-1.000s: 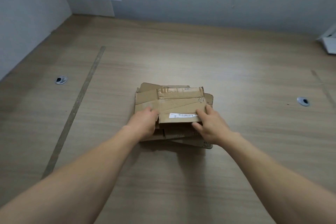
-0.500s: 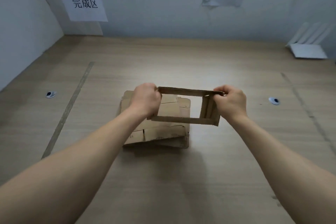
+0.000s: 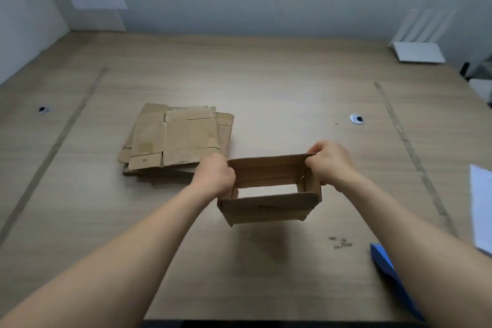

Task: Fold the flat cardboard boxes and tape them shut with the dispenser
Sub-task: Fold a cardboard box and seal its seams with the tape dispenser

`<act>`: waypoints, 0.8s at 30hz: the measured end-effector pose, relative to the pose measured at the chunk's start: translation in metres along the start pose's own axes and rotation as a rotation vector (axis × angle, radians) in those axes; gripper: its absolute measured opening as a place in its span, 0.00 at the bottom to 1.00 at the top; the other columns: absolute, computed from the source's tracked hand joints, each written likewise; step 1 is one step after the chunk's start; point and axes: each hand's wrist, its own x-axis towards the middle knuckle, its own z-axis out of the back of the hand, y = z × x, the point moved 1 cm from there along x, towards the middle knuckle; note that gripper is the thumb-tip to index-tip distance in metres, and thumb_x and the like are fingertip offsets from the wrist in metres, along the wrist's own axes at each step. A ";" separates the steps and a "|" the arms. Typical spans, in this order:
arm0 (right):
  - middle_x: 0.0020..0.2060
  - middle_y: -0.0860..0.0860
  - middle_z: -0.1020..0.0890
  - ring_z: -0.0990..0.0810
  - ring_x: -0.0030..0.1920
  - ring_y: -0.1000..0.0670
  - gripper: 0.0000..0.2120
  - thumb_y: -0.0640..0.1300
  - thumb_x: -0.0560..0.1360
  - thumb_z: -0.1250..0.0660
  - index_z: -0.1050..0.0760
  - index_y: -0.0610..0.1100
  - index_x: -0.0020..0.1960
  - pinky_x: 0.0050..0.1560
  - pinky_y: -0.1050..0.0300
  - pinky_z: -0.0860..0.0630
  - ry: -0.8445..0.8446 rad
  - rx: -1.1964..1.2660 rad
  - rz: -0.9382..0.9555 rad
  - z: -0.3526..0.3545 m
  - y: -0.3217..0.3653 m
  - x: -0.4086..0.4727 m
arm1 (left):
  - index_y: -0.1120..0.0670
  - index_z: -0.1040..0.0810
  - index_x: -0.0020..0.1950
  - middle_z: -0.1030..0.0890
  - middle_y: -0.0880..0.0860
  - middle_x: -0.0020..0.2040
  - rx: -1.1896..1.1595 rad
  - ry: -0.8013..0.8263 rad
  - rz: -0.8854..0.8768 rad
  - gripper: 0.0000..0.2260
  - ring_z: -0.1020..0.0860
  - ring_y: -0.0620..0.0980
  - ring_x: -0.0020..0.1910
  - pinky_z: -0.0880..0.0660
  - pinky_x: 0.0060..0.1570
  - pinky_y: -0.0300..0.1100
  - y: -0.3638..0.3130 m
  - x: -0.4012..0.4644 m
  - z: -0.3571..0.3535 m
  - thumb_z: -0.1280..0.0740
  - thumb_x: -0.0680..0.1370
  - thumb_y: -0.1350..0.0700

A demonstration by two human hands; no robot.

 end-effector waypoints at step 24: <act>0.28 0.47 0.28 0.31 0.33 0.44 0.13 0.37 0.70 0.35 0.34 0.42 0.30 0.30 0.56 0.37 -0.169 0.018 -0.201 -0.082 -0.047 -0.044 | 0.55 0.28 0.47 0.20 0.59 0.55 0.140 0.065 0.037 0.03 0.23 0.61 0.56 0.28 0.47 0.45 0.028 -0.023 -0.041 0.38 0.75 0.61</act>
